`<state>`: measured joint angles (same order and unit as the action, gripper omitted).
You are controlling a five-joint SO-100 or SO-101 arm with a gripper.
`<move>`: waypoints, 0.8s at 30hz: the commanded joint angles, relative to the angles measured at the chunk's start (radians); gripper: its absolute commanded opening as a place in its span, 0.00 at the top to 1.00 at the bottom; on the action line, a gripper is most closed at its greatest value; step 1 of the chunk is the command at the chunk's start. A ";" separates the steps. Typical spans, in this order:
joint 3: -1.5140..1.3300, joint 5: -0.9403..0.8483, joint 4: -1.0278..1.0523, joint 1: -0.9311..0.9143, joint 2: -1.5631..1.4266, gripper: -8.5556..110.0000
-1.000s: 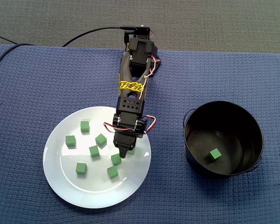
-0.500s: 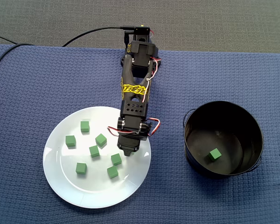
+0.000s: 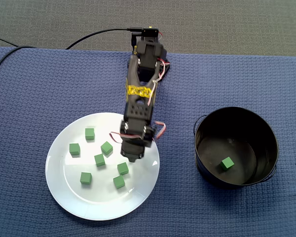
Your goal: Pick up the items on the white plate and put them in the black container.
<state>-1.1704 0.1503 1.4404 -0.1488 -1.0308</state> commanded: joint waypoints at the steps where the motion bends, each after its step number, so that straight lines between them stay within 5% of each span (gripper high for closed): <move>1: 0.071 -0.074 0.021 -0.077 -0.295 0.93; 6: 0.086 -0.210 -0.080 -0.077 -0.643 0.93; 12: -0.005 -0.356 -0.328 0.262 -0.899 0.93; 24: -0.153 -0.512 -0.532 0.815 -0.676 0.93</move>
<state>-1.2977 -0.3283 0.9664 0.5722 -1.7948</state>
